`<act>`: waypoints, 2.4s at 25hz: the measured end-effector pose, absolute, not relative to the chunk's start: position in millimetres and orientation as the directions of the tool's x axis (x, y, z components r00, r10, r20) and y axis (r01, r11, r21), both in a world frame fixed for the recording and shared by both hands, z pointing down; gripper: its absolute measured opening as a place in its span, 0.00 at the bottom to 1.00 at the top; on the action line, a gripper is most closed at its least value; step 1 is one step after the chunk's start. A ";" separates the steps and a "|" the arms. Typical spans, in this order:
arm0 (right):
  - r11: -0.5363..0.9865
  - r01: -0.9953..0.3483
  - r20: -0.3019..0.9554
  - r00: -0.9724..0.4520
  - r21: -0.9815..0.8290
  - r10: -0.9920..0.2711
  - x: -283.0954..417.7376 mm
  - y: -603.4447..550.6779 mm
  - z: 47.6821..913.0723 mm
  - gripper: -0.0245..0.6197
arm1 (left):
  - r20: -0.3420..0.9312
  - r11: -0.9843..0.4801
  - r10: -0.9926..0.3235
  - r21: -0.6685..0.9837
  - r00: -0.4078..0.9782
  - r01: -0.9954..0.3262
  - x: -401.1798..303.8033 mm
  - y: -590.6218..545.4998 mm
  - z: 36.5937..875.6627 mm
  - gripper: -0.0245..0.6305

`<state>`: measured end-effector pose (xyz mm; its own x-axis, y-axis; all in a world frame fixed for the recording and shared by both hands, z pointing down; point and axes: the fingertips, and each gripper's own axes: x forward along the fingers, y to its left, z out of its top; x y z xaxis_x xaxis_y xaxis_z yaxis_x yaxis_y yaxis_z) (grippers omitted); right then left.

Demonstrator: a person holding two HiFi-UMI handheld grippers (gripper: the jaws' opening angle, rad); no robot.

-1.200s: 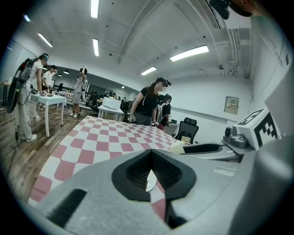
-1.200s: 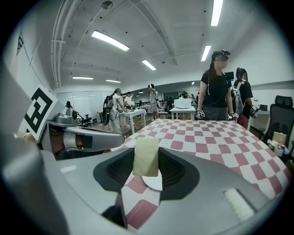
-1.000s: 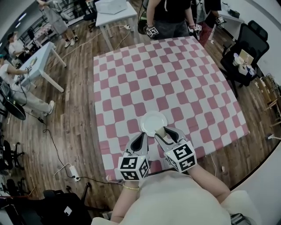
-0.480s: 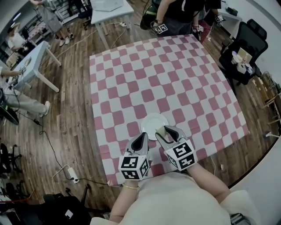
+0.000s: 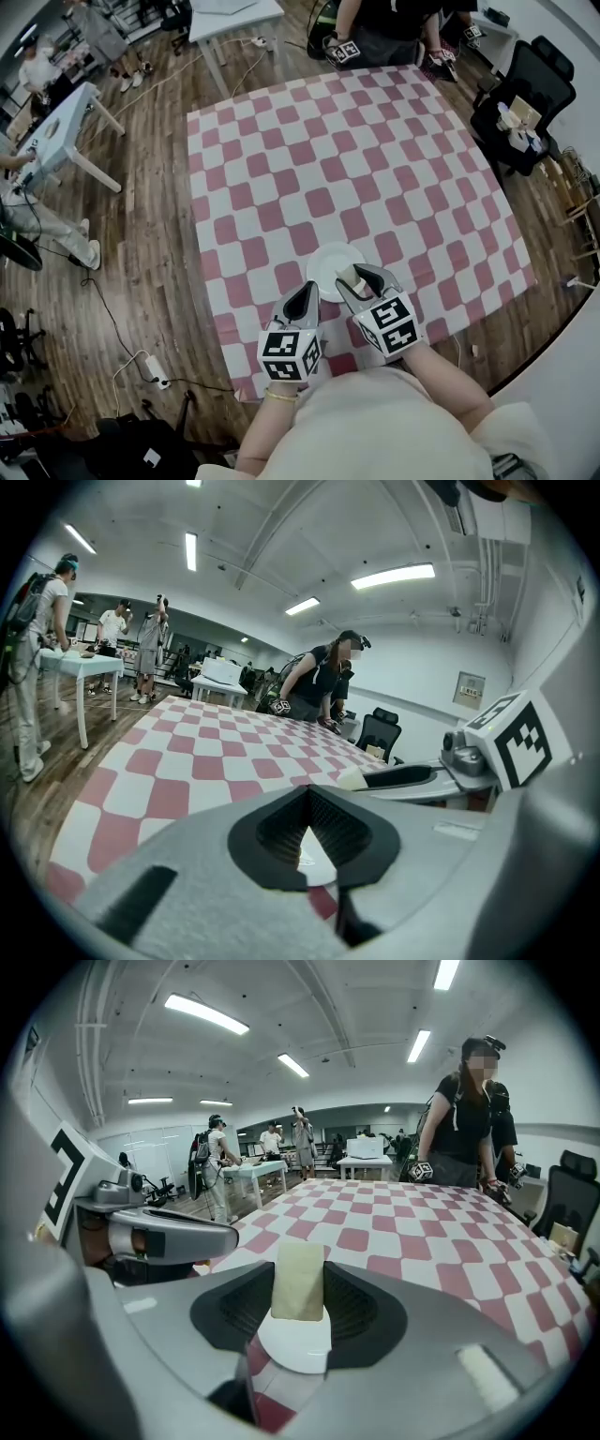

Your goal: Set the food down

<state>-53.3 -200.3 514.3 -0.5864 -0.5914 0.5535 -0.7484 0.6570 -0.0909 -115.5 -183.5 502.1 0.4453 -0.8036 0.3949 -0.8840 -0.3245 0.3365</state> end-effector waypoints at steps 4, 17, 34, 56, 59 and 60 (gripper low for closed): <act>0.654 -0.752 0.579 -0.572 -0.088 -0.580 -56.0 -206.2 526.8 0.30 | 0.409 -0.323 -0.796 0.335 0.446 -0.885 -120.1 -188.5 509.9 0.04; 0.672 -0.738 0.679 -0.524 -0.062 -0.514 -63.3 -220.3 568.3 0.30 | 0.450 -0.308 -0.776 0.341 0.442 -0.888 -128.3 -200.7 533.4 0.04; 0.692 -0.720 0.769 -0.471 -0.051 -0.433 -68.6 -229.3 609.4 0.30 | 0.485 -0.296 -0.755 0.349 0.442 -0.889 -132.5 -209.9 553.1 0.04; 0.706 -0.707 0.815 -0.434 -0.043 -0.385 -69.5 -231.0 628.5 0.30 | 0.499 -0.293 -0.745 0.352 0.443 -0.889 -131.8 -214.9 561.6 0.04; 0.706 -0.707 0.814 -0.431 -0.037 -0.388 -69.7 -231.7 628.6 0.30 | 0.499 -0.292 -0.746 0.350 0.441 -0.890 -131.6 -214.8 560.9 0.04; 0.706 -0.707 0.814 -0.431 -0.036 -0.389 -69.8 -231.7 628.5 0.30 | 0.499 -0.291 -0.746 0.350 0.440 -0.891 -131.8 -214.6 560.6 0.04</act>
